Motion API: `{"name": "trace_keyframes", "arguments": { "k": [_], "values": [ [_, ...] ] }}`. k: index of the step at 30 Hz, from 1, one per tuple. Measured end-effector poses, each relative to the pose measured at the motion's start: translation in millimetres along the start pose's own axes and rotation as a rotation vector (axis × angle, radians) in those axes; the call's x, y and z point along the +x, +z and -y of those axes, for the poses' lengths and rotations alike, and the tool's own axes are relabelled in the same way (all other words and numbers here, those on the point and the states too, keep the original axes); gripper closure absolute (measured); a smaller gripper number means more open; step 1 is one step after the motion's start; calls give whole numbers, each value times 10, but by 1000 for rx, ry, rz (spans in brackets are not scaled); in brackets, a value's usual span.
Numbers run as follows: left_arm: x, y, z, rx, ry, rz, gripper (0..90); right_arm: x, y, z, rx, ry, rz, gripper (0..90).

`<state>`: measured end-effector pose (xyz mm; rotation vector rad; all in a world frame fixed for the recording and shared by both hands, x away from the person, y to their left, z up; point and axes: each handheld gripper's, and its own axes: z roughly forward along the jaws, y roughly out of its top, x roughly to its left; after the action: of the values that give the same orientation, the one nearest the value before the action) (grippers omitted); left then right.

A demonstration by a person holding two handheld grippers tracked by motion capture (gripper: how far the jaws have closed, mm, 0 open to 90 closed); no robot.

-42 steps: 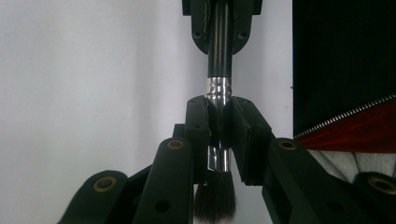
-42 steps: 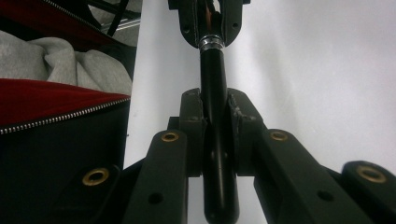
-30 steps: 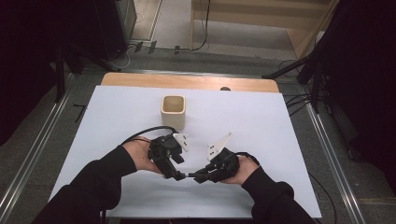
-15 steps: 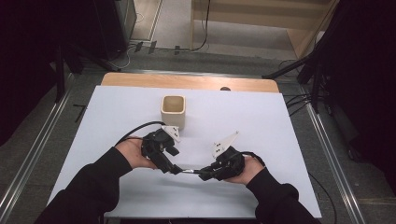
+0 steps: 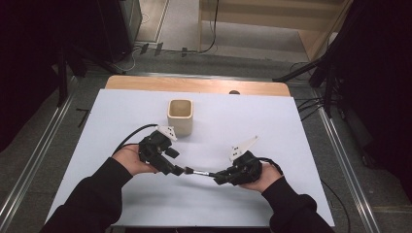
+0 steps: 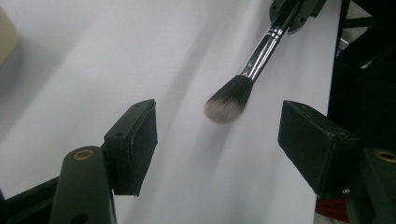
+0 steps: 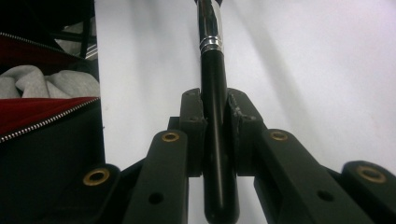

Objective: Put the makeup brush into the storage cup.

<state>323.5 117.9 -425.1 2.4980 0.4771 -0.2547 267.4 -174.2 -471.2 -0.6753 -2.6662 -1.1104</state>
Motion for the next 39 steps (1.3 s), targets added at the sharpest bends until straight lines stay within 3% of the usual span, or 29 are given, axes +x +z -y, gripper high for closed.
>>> {"name": "trace_keyframes", "arguments": {
  "k": [8,16,24,33,39],
  "values": [
    [37,-29,101,-71,-60,-5,287,7,-62,52,-21,42,32,789],
    [39,-22,145,-92,-98,-29,279,26,-128,100,-44,78,79,789],
    [-30,-1,182,-114,-102,-53,278,75,-207,152,-91,147,142,789],
    [-83,15,200,-153,-136,-51,280,109,-207,180,-132,204,195,789],
    [-127,23,203,-199,-151,-73,281,151,-190,177,-159,214,220,789]
  ]
}}
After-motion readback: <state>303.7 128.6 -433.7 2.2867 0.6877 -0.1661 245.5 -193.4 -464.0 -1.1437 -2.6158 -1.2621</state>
